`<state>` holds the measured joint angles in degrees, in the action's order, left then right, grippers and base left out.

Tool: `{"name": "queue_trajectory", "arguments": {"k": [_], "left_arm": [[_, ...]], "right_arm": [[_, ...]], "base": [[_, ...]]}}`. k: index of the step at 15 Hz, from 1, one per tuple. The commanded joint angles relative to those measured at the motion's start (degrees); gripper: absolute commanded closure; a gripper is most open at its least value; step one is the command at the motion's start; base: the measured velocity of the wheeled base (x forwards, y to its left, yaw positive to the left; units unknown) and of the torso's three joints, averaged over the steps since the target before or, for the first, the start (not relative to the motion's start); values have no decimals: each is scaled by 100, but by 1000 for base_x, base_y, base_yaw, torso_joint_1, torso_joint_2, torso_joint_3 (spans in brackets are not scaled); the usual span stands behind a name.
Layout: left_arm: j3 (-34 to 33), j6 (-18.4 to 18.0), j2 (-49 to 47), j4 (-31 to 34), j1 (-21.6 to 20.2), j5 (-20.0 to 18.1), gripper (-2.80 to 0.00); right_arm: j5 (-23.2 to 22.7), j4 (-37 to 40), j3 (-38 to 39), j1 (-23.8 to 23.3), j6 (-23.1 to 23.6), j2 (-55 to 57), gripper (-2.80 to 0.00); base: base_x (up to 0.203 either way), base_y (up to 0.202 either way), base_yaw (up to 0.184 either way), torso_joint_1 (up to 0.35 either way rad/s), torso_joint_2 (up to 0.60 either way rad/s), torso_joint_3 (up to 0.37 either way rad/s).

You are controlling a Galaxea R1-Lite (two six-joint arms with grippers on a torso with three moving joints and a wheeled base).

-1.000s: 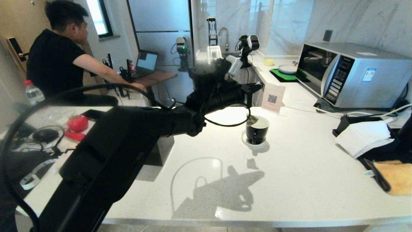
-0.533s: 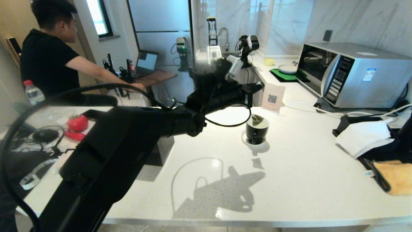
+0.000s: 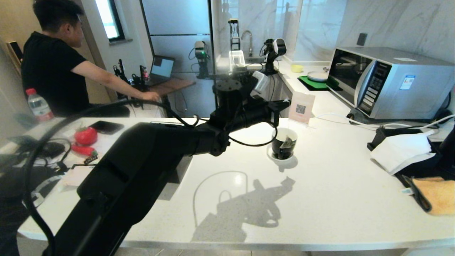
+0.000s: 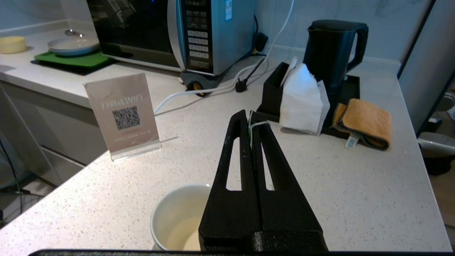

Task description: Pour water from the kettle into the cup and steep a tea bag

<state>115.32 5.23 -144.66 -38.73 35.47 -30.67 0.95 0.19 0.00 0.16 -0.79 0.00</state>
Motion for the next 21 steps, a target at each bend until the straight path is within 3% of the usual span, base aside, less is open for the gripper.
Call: {"name": "queue_trajectory", "arguments": {"k": [1, 8, 15, 18, 21], "left_arm": [[-1, 4, -149, -29, 30, -18, 0], [-1, 13, -211, -144, 47, -18, 0], [-156, 13, 315, -62, 47, 28, 0], [-656, 7, 930, -9, 39, 54, 0], [-1574, 5, 1759, 19, 11, 85, 0]], "right_arm": [[2, -2, 0, 2, 0, 9, 0], [2, -2, 0, 2, 0, 9, 0], [2, -2, 0, 2, 0, 9, 0], [2, -2, 0, 2, 0, 9, 0], [2, -2, 0, 2, 0, 9, 0]], "base": [[0, 0, 0, 0, 0, 0], [0, 0, 0, 0, 0, 0], [0, 0, 0, 0, 0, 0], [0, 0, 0, 0, 0, 0], [0, 0, 0, 0, 0, 0]]}}
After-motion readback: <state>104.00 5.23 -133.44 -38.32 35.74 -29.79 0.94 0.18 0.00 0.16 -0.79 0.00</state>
